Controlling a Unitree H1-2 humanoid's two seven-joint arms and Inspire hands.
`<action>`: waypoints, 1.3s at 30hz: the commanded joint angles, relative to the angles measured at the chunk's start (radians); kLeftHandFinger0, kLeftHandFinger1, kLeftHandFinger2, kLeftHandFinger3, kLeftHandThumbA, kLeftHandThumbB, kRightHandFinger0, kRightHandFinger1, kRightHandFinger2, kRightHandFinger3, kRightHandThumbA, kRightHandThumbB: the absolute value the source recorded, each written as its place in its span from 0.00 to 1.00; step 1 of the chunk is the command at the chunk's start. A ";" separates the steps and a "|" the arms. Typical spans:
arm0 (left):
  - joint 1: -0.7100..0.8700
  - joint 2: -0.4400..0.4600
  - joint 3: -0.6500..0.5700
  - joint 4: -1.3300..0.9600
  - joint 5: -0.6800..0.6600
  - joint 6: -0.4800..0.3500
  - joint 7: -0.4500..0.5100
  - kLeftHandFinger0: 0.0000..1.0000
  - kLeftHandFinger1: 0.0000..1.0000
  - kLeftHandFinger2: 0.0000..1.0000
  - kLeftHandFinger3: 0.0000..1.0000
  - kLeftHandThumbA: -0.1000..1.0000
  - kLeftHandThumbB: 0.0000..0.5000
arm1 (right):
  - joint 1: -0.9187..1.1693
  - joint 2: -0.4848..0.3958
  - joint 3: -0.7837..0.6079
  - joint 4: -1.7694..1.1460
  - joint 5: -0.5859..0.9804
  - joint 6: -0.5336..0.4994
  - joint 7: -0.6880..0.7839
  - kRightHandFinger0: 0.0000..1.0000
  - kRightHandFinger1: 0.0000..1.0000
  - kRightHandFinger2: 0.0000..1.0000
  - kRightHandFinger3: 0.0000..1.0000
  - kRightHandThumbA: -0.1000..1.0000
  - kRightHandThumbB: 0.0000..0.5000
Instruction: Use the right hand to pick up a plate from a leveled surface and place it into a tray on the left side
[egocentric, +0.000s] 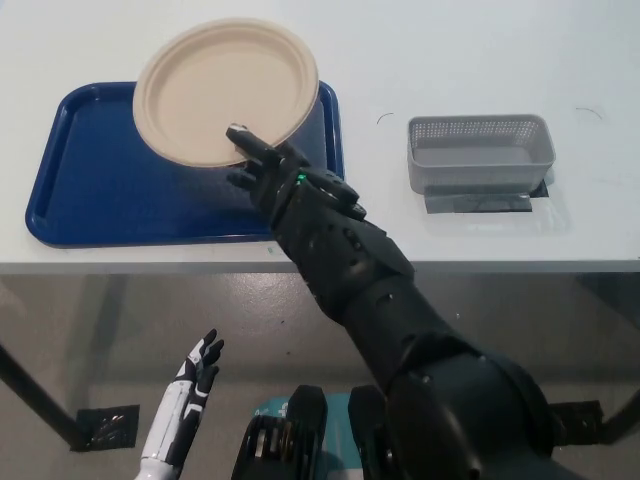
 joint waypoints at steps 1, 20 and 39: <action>-0.019 0.011 -0.006 -0.036 0.006 0.005 -0.008 1.00 1.00 1.00 1.00 1.00 0.23 | -0.109 0.006 -0.009 0.058 -0.049 -0.107 0.043 0.00 0.23 0.76 0.85 0.16 0.00; -0.042 0.024 -0.012 -0.020 0.020 0.000 -0.011 1.00 1.00 1.00 1.00 1.00 0.30 | -0.152 -0.091 0.039 0.068 -0.103 0.128 0.364 1.00 1.00 1.00 1.00 0.92 0.84; -0.093 0.039 -0.023 0.007 -0.014 -0.005 -0.056 1.00 1.00 1.00 1.00 1.00 0.28 | 0.401 -0.368 0.771 -1.193 0.648 0.298 0.024 1.00 1.00 1.00 1.00 0.98 0.79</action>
